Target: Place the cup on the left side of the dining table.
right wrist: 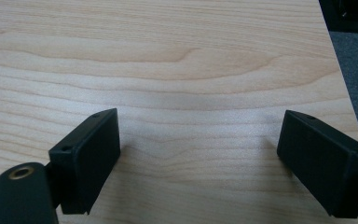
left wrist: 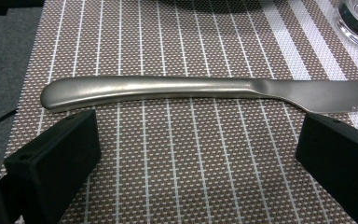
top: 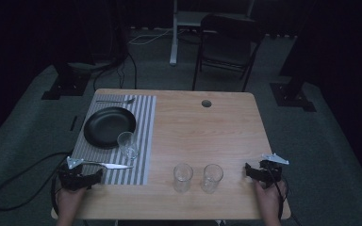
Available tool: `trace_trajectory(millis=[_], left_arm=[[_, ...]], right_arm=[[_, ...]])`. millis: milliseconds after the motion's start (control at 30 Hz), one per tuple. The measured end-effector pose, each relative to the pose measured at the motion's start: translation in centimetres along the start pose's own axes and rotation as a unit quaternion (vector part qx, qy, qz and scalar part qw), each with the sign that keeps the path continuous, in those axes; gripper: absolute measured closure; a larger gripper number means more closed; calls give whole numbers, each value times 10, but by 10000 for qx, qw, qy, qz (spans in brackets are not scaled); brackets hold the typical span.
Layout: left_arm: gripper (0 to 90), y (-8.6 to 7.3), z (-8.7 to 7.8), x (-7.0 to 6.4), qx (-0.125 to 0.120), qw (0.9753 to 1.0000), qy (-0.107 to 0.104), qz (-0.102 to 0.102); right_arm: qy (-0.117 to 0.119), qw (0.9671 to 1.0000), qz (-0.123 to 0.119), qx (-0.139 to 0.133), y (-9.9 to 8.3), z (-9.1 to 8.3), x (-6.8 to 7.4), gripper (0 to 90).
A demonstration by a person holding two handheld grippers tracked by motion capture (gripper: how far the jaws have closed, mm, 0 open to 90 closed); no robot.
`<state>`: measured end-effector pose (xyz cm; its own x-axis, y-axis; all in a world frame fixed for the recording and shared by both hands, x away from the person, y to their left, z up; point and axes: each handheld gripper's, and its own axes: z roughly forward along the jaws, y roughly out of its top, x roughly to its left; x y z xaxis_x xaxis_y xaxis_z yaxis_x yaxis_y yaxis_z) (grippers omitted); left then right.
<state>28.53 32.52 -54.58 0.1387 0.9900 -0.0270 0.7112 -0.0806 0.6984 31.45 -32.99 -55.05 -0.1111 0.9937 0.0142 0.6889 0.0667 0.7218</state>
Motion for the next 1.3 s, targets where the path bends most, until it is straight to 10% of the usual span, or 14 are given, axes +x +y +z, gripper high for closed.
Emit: trace_trajectory(millis=[1300], left_arm=[[3, 0, 1, -4, 90, 9997, 144, 154]], right_arm=[[-1, 10000, 2, 1, 0, 0, 0, 127]])
